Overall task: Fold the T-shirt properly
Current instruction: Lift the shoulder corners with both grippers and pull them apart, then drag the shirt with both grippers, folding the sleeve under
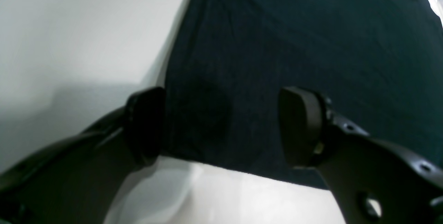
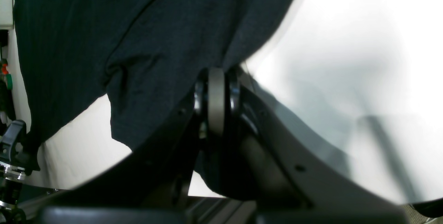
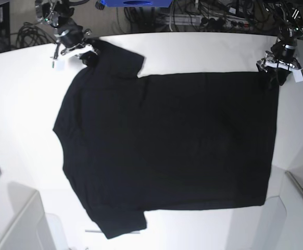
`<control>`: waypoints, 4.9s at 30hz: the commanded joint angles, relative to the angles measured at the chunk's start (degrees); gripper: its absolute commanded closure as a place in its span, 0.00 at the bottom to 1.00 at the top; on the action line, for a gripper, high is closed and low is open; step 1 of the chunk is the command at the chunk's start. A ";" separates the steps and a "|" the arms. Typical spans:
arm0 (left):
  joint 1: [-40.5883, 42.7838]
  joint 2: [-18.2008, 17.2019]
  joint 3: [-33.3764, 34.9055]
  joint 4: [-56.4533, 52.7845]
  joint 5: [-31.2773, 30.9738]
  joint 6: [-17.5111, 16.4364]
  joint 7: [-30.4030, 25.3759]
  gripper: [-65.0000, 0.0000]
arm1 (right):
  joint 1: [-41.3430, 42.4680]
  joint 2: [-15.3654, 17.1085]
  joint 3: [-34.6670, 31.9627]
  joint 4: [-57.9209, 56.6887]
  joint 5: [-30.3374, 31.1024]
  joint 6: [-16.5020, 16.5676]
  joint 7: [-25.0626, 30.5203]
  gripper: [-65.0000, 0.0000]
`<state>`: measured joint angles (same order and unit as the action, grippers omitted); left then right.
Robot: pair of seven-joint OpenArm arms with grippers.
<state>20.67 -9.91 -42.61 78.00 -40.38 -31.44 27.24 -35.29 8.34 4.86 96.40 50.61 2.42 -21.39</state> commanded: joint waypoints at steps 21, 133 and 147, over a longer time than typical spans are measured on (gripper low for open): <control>-1.11 -0.33 1.07 -0.15 1.74 0.98 2.78 1.00 | -2.03 0.41 0.37 4.30 -2.30 -2.63 -3.45 1.00; -7.79 0.20 -5.70 22.09 1.74 15.05 23.26 1.00 | 30.85 -2.23 5.64 5.62 -2.30 -2.81 -28.33 1.00; -16.75 0.11 -0.86 13.04 13.88 15.05 23.26 1.00 | 41.05 -1.96 5.03 -7.65 -2.30 -6.33 -28.15 1.00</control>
<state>4.43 -8.78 -43.20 90.06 -26.00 -16.27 51.66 4.89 5.80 9.76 87.72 47.59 -4.10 -50.37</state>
